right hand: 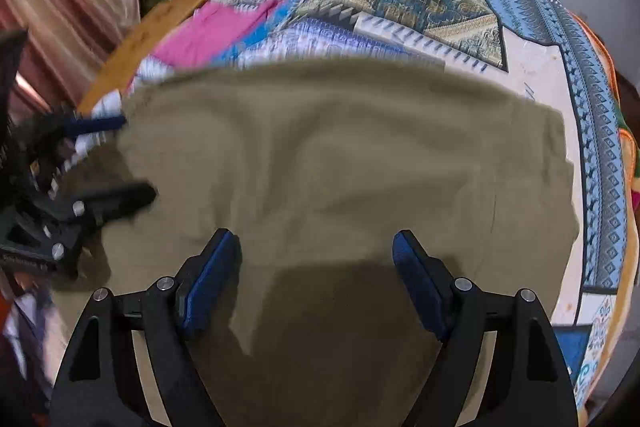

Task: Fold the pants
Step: 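Lay the folded pants on the bedspread and open both tools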

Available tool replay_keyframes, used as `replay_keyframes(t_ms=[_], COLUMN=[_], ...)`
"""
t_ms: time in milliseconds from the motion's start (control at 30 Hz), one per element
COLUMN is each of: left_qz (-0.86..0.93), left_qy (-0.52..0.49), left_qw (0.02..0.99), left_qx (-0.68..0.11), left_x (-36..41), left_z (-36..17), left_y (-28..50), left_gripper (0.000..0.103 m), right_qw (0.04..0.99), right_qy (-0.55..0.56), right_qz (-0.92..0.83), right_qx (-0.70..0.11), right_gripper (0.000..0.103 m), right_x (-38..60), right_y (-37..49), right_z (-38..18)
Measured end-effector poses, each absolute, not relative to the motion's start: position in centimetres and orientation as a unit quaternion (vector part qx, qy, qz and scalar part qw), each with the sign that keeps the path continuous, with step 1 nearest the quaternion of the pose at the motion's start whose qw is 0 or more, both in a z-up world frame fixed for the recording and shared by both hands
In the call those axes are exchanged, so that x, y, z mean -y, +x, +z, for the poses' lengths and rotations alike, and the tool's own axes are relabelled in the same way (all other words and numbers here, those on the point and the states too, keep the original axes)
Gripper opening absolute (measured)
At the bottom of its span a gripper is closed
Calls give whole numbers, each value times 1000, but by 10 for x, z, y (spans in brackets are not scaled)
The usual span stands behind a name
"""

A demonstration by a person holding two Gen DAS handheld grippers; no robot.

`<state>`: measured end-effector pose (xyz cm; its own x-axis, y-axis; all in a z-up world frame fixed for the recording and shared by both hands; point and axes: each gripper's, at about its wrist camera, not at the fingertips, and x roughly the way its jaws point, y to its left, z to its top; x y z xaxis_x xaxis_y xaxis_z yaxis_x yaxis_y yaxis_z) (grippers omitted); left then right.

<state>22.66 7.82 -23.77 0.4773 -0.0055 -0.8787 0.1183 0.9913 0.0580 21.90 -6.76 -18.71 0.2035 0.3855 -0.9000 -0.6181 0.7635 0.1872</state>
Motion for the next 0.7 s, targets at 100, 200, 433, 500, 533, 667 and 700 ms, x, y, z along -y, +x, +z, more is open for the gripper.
replay_keyframes(t_ms=[100,200,433,500,533,667,700], left_qz=[-36,-33,-16,-12,-9,-2,-1], left_qy=[44,41,50,39,31,-5,-13], left_qw=[859,861,867,867,868,870,870], left_qx=[-509,-506,-495,-496,-496,-494,-494], left_x=[-83,-87,-96,-100,-103,-114,-116], left_z=[-235,-231,-228,-228,-228,-228,-228], left_y=[219,208,168,158,153,138,136], left_gripper=[95,95,95,95,95,95,95], right_qw=[772,775,789,788,789,796,797], right_qy=[-107,-96,-76,-70,-71,-72,-72], right_qz=[325,317,299,296,293,278,272], right_qx=[-536,-538,-532,-536,-535,-533,-534], right_gripper=[79,79,79,79,79,79,79], right_x=[78,92,125,134,137,153,157], right_y=[208,200,175,167,164,150,147], right_z=[-184,-183,-175,-175,-175,-174,-174])
